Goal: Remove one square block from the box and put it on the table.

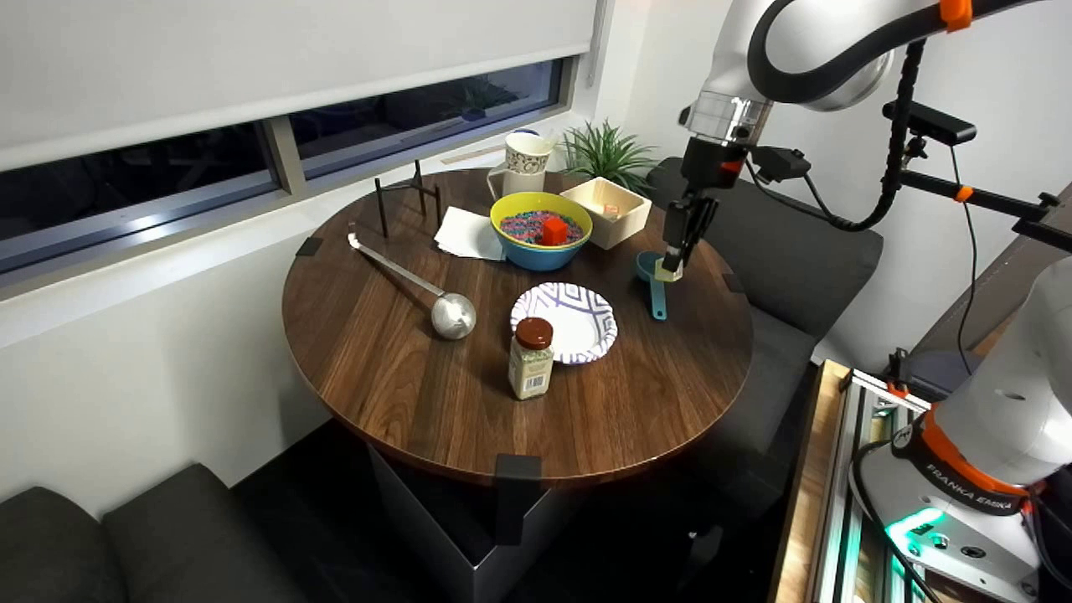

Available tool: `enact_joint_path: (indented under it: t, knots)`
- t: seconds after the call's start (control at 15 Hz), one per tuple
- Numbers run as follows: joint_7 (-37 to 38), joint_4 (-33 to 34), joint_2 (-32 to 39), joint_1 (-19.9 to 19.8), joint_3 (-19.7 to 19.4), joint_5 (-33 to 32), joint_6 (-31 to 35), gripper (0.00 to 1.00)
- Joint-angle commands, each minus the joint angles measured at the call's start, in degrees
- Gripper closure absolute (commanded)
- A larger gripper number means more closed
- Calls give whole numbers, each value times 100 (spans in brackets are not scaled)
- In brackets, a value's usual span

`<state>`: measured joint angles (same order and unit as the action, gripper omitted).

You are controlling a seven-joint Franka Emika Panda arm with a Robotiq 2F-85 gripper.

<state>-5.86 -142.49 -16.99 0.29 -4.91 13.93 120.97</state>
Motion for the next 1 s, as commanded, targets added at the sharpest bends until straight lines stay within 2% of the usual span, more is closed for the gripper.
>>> enact_joint_path:
  t: [0.0, 0.47, 0.93]
  knots:
    - [-9, 7, 2, -39, 36, 12, -12, 91]
    - [425, -152, 441, 119, 383, 80, 1169, 91]
    - [979, -271, 892, 119, 629, -178, 1971, 91]
